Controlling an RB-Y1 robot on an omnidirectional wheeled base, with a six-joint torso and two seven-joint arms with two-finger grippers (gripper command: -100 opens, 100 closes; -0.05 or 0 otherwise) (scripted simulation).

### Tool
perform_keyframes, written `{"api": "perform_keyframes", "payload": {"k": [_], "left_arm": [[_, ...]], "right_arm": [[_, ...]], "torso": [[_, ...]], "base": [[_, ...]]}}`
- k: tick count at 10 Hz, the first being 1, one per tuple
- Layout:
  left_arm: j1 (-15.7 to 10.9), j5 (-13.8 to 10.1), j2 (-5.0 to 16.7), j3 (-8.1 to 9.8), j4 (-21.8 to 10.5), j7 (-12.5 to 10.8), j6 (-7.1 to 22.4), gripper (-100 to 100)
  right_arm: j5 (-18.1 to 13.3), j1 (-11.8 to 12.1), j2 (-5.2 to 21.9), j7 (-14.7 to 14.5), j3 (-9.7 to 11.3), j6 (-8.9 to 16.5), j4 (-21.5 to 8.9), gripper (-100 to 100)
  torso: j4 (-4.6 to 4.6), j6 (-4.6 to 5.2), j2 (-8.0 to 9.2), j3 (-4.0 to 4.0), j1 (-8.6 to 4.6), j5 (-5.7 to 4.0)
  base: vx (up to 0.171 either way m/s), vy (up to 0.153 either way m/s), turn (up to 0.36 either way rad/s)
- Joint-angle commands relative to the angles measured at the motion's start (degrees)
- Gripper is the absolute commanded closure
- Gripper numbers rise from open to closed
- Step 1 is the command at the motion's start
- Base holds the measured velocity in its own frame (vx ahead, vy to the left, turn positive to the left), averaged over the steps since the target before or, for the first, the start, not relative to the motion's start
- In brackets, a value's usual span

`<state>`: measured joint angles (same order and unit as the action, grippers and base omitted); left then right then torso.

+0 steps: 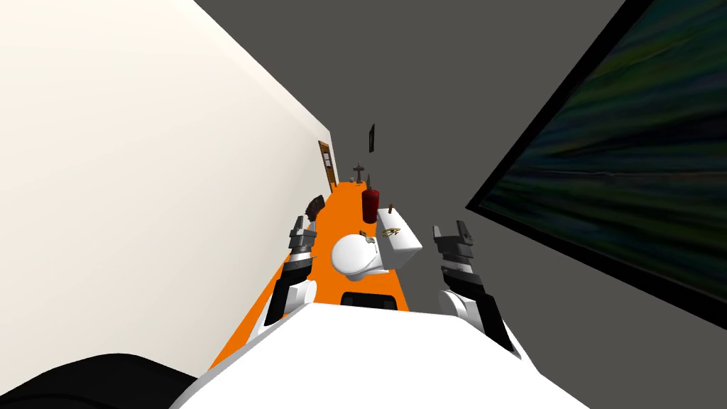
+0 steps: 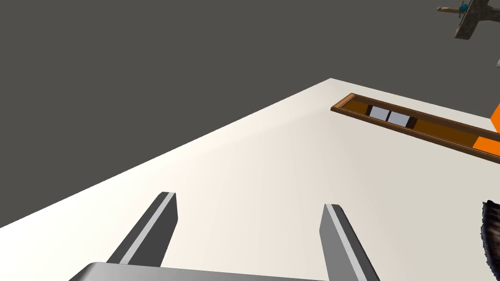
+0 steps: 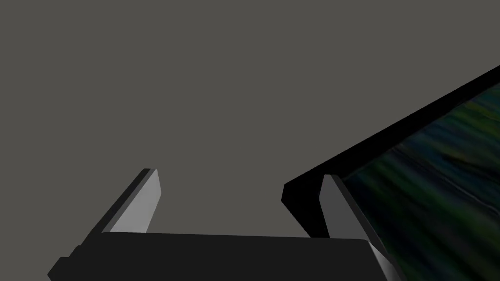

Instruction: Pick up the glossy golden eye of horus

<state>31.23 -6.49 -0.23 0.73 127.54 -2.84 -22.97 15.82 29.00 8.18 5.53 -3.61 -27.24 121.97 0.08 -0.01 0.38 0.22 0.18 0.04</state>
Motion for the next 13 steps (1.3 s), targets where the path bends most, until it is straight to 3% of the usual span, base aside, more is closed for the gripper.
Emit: {"api": "perform_keyframes", "payload": {"k": [1, 3, 6, 7, 8, 9, 10, 13], "left_arm": [[0.0, 0.0, 0.0, 0.00, 0.0, 0.0, 0.0, 0], [0.0, 0.0, 0.0, 0.00, 0.0, 0.0, 0.0, 0], [0.0, 0.0, 0.0, 0.00, 0.0, 0.0, 0.0, 0], [0.0, 0.0, 0.0, 0.01, 0.0, 0.0, 0.0, 0], [0.0, 0.0, 0.0, 0.00, 0.0, 0.0, 0.0, 0], [0.0, 0.0, 0.0, 0.01, 0.0, 0.0, 0.0, 0], [0.0, 0.0, 0.0, 0.00, 0.0, 0.0, 0.0, 0], [0.0, 0.0, 0.0, 0.01, 0.0, 0.0, 0.0, 0]], "right_arm": [[1.3, 0.2, 0.4, 1.8, 0.1, 0.1, -0.7, -100], [5.2, 0.5, 1.1, 5.4, 0.3, 0.6, -2.9, -100], [8.0, 0.7, 1.3, 8.7, 0.4, 0.8, -4.1, -100], [10.5, 0.9, 1.5, 11.0, 0.4, 1.1, -5.3, -100], [10.5, 0.9, 1.5, 11.3, 0.4, 1.1, -5.3, -100], [13.0, 1.0, 1.6, 13.6, 0.5, 1.4, -6.6, -100], [13.1, 1.0, 1.6, 13.9, 0.5, 1.4, -6.6, -100], [18.2, 1.0, 1.8, 19.0, 0.5, 2.1, -9.1, -100]], "torso": [[0.00, 0.00, 0.00, 0.00, 0.00, 0.00], [-0.02, 0.00, -0.11, -0.06, -0.12, -0.02], [-0.02, 0.00, -0.13, -0.07, -0.09, -0.02], [-0.03, 0.03, -0.16, -0.09, -0.10, -0.02], [-0.03, 0.01, -0.13, -0.07, -0.07, -0.02], [-0.03, 0.03, -0.15, -0.08, -0.09, -0.01], [-0.03, 0.01, -0.16, -0.09, -0.08, -0.01], [-0.02, 0.04, -0.14, -0.07, -0.14, -0.02]], "base": [[-0.065, 0.027, 0.063], [-0.075, 0.021, 0.188], [-0.059, 0.032, 0.097], [-0.064, 0.044, 0.153], [-0.055, 0.035, 0.078], [-0.053, 0.043, 0.165], [-0.051, 0.026, 0.080], [-0.059, 0.029, 0.135]]}}
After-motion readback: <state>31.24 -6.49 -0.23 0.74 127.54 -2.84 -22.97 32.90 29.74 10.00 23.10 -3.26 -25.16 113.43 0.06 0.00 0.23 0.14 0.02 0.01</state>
